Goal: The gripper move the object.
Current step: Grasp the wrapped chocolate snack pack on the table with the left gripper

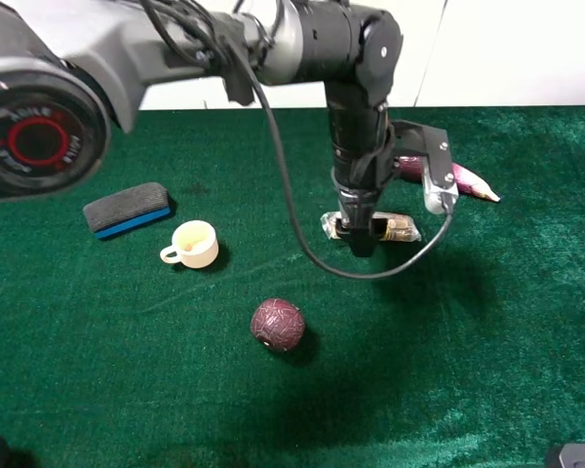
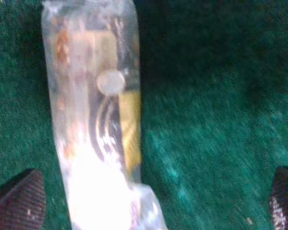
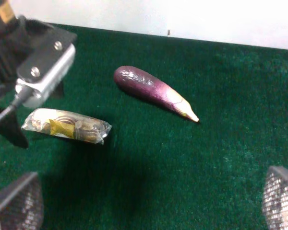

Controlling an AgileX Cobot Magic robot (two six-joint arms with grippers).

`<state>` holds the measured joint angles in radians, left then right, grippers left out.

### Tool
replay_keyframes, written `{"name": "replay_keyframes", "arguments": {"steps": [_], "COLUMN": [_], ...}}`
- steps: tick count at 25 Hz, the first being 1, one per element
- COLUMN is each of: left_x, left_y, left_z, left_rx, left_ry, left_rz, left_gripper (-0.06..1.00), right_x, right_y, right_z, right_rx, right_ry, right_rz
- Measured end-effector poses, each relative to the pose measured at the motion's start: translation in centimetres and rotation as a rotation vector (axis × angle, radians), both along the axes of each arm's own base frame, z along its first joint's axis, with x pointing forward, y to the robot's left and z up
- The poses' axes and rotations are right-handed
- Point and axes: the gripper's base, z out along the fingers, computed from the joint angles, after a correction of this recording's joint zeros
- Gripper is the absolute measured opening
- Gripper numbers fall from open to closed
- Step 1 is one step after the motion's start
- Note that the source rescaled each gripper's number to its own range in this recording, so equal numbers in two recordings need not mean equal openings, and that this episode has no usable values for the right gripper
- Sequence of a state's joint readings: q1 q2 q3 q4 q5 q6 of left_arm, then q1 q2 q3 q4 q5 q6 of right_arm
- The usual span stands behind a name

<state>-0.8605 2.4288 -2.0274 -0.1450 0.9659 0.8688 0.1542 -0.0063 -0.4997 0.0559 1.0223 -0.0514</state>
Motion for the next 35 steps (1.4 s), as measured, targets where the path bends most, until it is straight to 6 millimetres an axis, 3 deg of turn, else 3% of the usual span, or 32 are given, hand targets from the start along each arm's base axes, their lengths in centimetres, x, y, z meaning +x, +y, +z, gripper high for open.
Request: {"name": "replay_keyframes", "arguments": {"steps": [9, 21, 35], "left_x": [0.6, 0.8, 0.9], "left_y": [-1.0, -1.1, -1.3], "left_z": [-0.5, -0.5, -2.6], "left_rx": [-0.043, -0.062, -0.049], "left_ry": [-0.126, -0.147, -0.139], "left_rz": [-0.019, -0.016, -0.015], "left_gripper": [0.92, 0.86, 0.86], "right_x": [0.0, 0.0, 0.0], "right_y": [0.0, 0.0, 0.0], "right_z": [0.0, 0.0, 0.0], "right_rx": [0.002, 0.002, 0.002], "right_ry": [0.0, 0.0, 0.0], "right_rz": [0.001, 0.002, 0.002]}}
